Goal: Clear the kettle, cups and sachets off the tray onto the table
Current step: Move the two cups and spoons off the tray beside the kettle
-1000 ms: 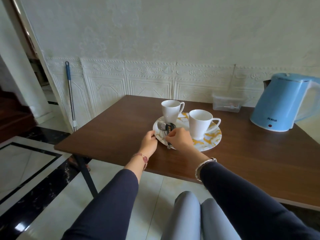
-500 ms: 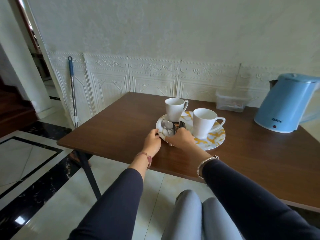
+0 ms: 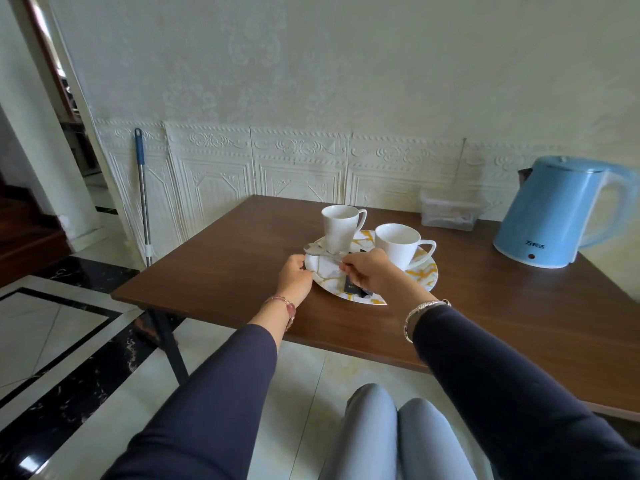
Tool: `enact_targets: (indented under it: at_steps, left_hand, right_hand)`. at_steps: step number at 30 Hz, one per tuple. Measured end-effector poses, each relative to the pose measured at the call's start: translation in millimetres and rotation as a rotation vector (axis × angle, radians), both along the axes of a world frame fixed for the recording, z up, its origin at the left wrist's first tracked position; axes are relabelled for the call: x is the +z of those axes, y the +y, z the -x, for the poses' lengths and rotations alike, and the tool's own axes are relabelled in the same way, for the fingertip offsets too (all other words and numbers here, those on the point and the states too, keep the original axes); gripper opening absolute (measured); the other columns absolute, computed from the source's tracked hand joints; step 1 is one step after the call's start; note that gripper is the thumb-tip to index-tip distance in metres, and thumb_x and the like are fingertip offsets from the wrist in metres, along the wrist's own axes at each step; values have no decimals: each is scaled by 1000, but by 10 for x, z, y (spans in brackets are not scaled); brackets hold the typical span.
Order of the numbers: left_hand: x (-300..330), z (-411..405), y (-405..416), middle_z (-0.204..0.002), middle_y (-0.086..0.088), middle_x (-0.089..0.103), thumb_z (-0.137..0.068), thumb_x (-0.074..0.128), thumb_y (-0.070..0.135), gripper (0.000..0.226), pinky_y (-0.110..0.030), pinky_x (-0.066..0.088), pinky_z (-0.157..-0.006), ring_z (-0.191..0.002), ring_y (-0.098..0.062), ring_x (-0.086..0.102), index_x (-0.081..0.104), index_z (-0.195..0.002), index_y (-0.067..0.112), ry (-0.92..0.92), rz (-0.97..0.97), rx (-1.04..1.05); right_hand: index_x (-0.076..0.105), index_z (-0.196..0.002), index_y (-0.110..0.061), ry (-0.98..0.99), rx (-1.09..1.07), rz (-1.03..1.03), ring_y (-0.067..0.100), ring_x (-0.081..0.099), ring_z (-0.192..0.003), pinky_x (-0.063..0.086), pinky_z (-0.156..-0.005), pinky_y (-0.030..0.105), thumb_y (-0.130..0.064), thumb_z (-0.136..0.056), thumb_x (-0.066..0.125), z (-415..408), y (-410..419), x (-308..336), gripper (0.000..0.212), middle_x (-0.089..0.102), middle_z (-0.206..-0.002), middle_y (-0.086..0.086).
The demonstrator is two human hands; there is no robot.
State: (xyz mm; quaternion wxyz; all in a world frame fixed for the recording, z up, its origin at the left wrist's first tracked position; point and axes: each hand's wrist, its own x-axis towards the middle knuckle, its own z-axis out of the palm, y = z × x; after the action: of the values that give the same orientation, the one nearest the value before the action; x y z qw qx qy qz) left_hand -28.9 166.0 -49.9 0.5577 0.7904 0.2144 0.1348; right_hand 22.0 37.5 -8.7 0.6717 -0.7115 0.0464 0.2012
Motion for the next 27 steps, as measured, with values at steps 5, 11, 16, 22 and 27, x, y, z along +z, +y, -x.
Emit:
enact_targets:
  at_steps: [5, 11, 16, 22, 27]
  left_hand:
    - [97, -24, -93, -141, -8, 49, -91, 40, 3, 45, -35, 40, -105, -130, -26, 46, 46, -136, 10, -8, -42, -26]
    - [246, -136, -257, -102, -13, 58, -87, 35, -3, 29, -34, 43, -76, -97, -31, 52, 58, -99, 10, -61, -71, -43]
    - [379, -230, -410, -134, -7, 55, -91, 44, 5, 40, -31, 43, -91, -121, -26, 52, 50, -130, 10, -79, -67, -91]
    - [423, -382, -651, -105, -8, 54, -91, 39, 1, 24, -31, 40, -87, -100, -22, 50, 57, -91, 18, -74, -77, -161]
    - [421, -474, -775, -141, -12, 49, -93, 37, 2, 46, -34, 37, -107, -131, -28, 45, 44, -138, 7, -58, -74, -213]
  right_hand:
    - [51, -86, -2, -90, -29, 67, 2, 49, -23, 39, -29, 11, -1, -91, 54, -51, -126, 110, 6, 60, -36, 1]
    - [61, -74, 2, -269, -140, 137, 13, 61, -32, 55, -42, 19, -5, -89, 61, -125, -533, 382, 17, 62, -38, 5]
    - [63, -59, -5, -397, -270, 117, 15, 64, -46, 62, -69, 32, -9, -89, 63, -257, -888, 540, 30, 68, -58, 9]
    - [70, -70, -2, -476, -376, 145, 13, 64, -49, 61, -59, 25, -11, -88, 62, -258, -1258, 652, 22, 70, -64, 7]
    - [68, -70, -5, -492, -402, 165, 2, 61, -38, 58, -51, 18, -16, -88, 66, -260, -1466, 639, 21, 69, -62, 6]
